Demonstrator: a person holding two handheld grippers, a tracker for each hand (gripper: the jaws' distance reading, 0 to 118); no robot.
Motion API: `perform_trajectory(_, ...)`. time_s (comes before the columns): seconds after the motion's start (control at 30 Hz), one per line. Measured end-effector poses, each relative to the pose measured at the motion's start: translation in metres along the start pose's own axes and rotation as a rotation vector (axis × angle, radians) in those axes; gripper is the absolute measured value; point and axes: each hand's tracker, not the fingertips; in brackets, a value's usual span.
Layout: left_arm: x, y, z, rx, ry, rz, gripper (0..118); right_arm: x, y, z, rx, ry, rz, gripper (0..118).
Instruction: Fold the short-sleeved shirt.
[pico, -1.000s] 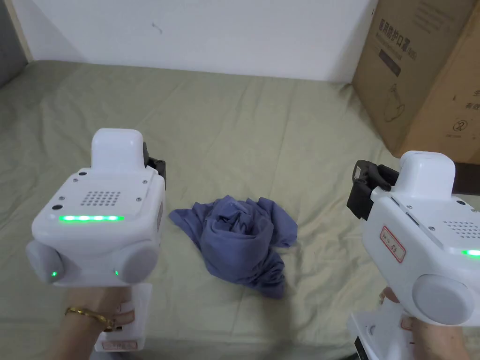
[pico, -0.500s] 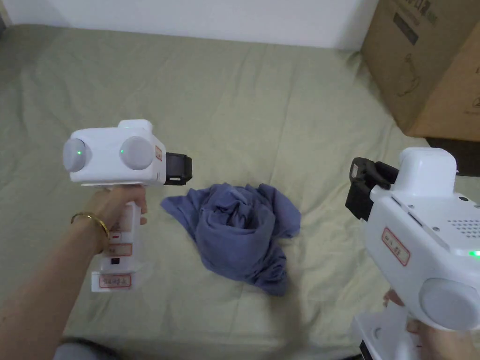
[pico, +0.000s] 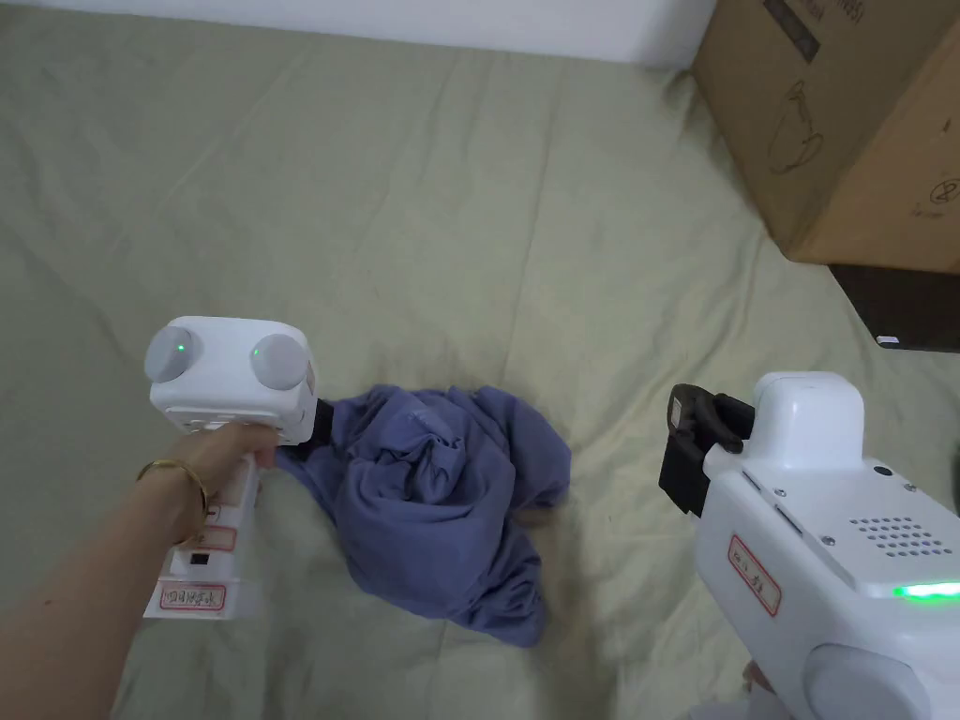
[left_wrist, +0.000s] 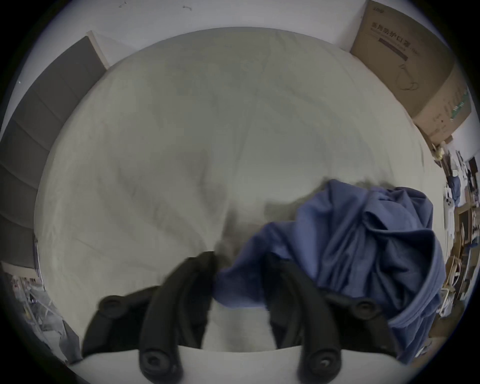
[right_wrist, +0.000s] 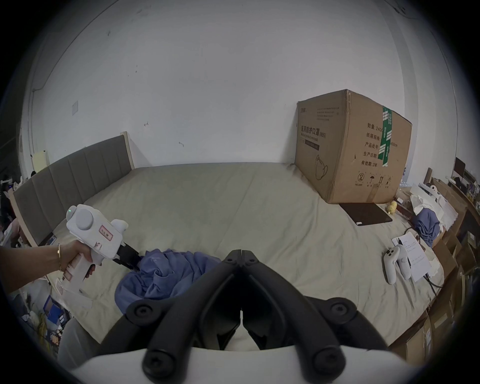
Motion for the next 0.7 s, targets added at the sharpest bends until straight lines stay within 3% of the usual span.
perform_trajectory(0.03,0.001,-0.001,0.002,0.032,0.016,-0.047,9,0.000,-0.001,-0.002,-0.006,-0.004,0.002,0)
perform_trajectory(0.07,0.004,-0.005,0.003,0.051,0.003,-0.083,2,0.000,-0.002,-0.003,-0.013,-0.008,0.003,0)
perform_trajectory(0.17,0.002,-0.013,0.013,0.074,0.011,-0.087,1,0.002,-0.004,-0.004,-0.024,-0.011,-0.004,0)
perform_trajectory(0.27,-0.014,-0.018,0.043,0.204,-0.075,0.042,1,0.003,0.000,-0.012,-0.053,-0.006,-0.002,0)
perform_trajectory(0.33,-0.018,-0.022,0.058,0.267,-0.107,0.052,1,0.000,0.005,-0.023,-0.091,-0.012,0.029,0)
perform_trajectory(0.37,-0.018,-0.025,0.066,0.288,-0.108,0.041,1,-0.002,0.008,-0.030,-0.115,-0.042,0.054,6)
perform_trajectory(0.4,-0.018,-0.028,0.071,0.296,-0.107,0.030,1,-0.004,0.011,-0.038,-0.145,-0.048,0.073,24)
perform_trajectory(0.43,-0.017,-0.030,0.073,0.311,-0.115,0.027,1,-0.005,0.014,-0.047,-0.182,-0.032,0.071,55)
perform_trajectory(0.47,-0.018,-0.033,0.077,0.320,-0.122,0.033,1,-0.005,0.017,-0.058,-0.223,0.003,0.059,55)
perform_trajectory(0.5,-0.019,-0.036,0.079,0.323,-0.127,0.041,1,-0.004,0.020,-0.070,-0.281,0.035,0.050,64)
perform_trajectory(0.57,-0.020,-0.042,0.080,0.332,-0.143,0.065,1,-0.006,0.021,-0.100,-0.391,0.054,0.035,101)
perform_trajectory(0.63,-0.021,-0.046,0.079,0.333,-0.145,0.074,1,-0.008,0.021,-0.125,-0.455,0.055,-0.006,114)
perform_trajectory(0.7,-0.022,-0.050,0.077,0.327,-0.133,0.075,1,-0.011,0.020,-0.151,-0.551,0.079,-0.054,114)
